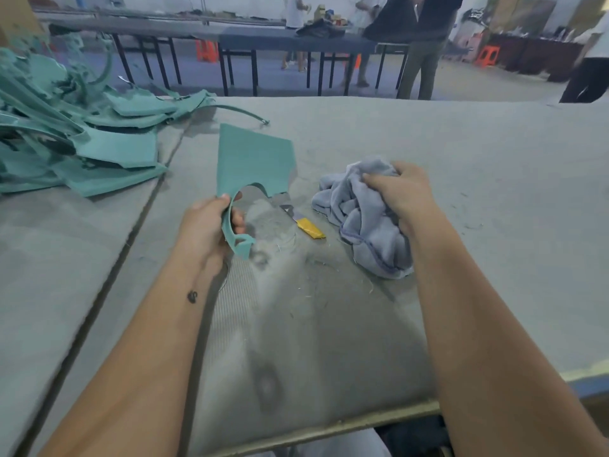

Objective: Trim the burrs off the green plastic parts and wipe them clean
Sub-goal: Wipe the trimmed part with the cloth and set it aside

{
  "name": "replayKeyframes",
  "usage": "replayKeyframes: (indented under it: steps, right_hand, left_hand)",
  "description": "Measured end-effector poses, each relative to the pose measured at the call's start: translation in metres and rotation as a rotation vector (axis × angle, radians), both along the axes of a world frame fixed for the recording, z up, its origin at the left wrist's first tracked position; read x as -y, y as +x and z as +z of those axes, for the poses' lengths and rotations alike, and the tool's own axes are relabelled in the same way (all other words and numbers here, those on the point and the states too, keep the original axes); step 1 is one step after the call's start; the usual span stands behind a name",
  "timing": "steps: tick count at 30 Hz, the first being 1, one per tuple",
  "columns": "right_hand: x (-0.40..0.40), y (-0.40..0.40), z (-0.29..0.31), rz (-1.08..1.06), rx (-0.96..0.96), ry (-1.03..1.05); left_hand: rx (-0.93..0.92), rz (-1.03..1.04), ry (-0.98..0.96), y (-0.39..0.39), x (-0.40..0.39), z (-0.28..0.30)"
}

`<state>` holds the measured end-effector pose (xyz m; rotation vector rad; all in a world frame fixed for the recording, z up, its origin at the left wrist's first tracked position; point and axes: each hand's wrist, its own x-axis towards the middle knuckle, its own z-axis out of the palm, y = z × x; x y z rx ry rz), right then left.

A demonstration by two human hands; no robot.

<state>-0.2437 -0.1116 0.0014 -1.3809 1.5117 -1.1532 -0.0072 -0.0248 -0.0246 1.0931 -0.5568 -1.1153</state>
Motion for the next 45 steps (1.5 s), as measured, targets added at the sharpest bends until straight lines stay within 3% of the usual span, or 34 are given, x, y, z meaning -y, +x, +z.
replayKeyframes:
  steps: [5, 8, 11, 16, 17, 20, 21, 23, 26, 28, 32, 34, 37, 41, 45]
  right_hand:
    - [-0.021, 0.002, 0.011, 0.208, 0.375, -0.276]
    - [-0.026, 0.001, 0.017, 0.13, 0.36, -0.349]
    - [-0.027, -0.004, 0.02, 0.057, 0.444, -0.294]
    - [-0.026, -0.008, 0.029, 0.121, 0.65, -0.106]
    - [-0.025, -0.009, 0.032, 0.101, 0.52, -0.116]
    - [-0.018, -0.005, 0.037, 0.01, -0.338, -0.244]
    - [-0.018, 0.002, 0.037, -0.032, -0.529, -0.297]
    - [-0.022, 0.019, 0.039, -0.092, -0.673, -0.482]
    - [-0.029, 0.046, 0.033, -0.033, -0.433, -0.68]
    - [-0.033, 0.059, 0.018, 0.03, -0.291, -0.619]
    - [-0.029, 0.07, -0.019, 0.09, -0.504, -0.242]
    - [-0.024, 0.067, -0.023, 0.117, -0.498, -0.207]
    - [-0.021, 0.06, -0.023, 0.162, -0.355, -0.273]
    - [-0.031, 0.058, -0.019, -0.014, 0.187, -0.548]
    - [-0.033, 0.055, -0.017, -0.087, 0.168, -0.621]
  left_hand:
    - [0.041, 0.007, 0.005, 0.001, -0.002, -0.004]
    - [0.062, 0.003, 0.012, 0.002, -0.004, -0.004]
    - [0.038, -0.024, 0.002, 0.001, -0.005, -0.003]
    - [-0.11, -0.125, -0.001, -0.001, -0.008, 0.002]
    - [-0.117, -0.133, 0.015, -0.001, -0.008, 0.002]
    - [-0.106, -0.124, 0.04, -0.001, -0.005, 0.001]
    - [-0.091, -0.113, 0.042, -0.001, -0.005, 0.0]
    - [-0.043, -0.09, 0.035, -0.002, -0.006, -0.003]
    - [0.016, -0.042, 0.002, -0.004, -0.009, -0.006]
    - [0.032, -0.006, -0.006, -0.005, -0.009, -0.005]
    - [0.052, 0.031, -0.057, -0.005, -0.008, -0.003]
    - [0.027, 0.019, -0.072, -0.005, -0.007, -0.003]
    - [-0.094, -0.005, -0.113, -0.004, -0.007, -0.001]
    - [-0.175, -0.081, -0.105, 0.0, -0.009, 0.002]
    - [-0.164, -0.156, -0.062, -0.005, -0.014, 0.002]
